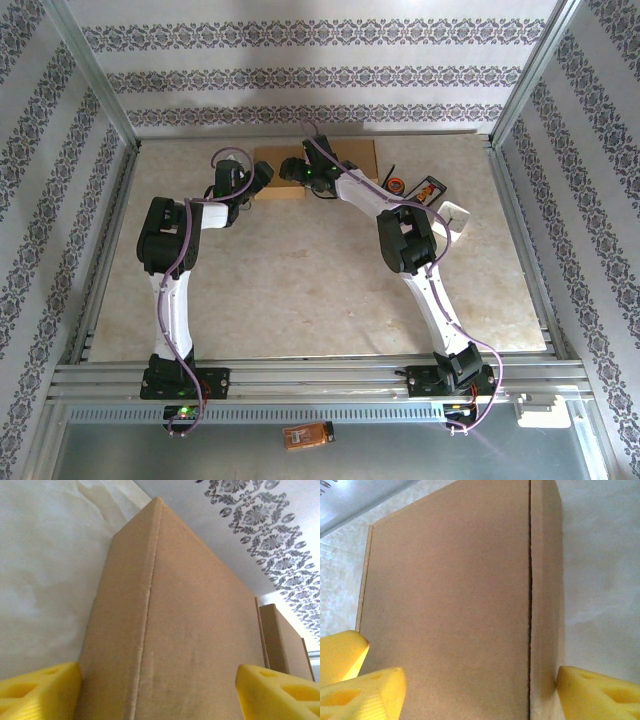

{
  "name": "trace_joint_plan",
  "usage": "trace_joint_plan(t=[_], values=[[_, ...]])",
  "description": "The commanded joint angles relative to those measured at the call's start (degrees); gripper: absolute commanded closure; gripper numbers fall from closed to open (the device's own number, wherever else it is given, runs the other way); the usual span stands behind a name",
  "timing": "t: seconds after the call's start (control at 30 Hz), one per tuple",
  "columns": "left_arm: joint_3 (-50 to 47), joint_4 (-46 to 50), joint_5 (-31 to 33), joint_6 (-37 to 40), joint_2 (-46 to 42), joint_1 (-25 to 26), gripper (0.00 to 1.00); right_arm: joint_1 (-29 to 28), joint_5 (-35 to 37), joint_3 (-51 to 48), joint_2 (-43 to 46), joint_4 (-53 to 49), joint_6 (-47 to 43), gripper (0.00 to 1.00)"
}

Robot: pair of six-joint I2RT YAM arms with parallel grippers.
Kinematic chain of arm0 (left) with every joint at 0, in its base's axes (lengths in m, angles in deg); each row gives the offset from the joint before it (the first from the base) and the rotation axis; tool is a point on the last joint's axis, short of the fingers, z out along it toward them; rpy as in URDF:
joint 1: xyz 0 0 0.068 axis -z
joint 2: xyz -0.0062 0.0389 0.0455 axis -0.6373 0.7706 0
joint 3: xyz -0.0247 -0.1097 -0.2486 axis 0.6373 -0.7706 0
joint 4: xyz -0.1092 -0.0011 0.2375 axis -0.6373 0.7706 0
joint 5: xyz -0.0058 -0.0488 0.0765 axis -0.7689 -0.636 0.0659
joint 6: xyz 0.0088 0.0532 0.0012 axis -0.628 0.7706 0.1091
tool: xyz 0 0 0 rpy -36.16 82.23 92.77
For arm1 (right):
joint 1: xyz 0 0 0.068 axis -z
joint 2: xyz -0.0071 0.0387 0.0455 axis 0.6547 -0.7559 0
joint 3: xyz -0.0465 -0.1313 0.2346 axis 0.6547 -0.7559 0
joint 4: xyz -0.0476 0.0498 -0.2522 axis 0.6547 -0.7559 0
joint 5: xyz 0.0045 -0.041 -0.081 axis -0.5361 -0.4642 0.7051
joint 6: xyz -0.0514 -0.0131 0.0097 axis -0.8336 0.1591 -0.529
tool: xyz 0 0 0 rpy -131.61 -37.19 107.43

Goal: Fold the paper box

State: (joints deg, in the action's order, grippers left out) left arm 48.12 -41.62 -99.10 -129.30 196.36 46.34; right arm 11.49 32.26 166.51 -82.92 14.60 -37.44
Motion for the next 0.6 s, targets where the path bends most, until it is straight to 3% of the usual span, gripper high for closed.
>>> trace_joint_plan(t=[0.0,0.2,0.33,0.57], values=[[-1.7,3.9,-1.1,1.6,-2.5,-0.1,0.13,-0.8,-2.6,2.3,2.7,-2.5,-2.6,0.13],[-3.7,5.9,0.1,2.6,-6.1,-1.1,0.07,0.1,-0.8,1.6,5.7,-3.9,-3.5,0.02],[-7.9,2.5,1.0,1.1,-8.7,-2.0,0.0,0.1,0.6,-1.3,9.8,-2.8,-4.6,0.02],[-16.9,0.5,1.5,3.3,-20.8,-2.7,0.01,0.1,1.3,-10.7,22.1,-1.1,-9.3,0.02]])
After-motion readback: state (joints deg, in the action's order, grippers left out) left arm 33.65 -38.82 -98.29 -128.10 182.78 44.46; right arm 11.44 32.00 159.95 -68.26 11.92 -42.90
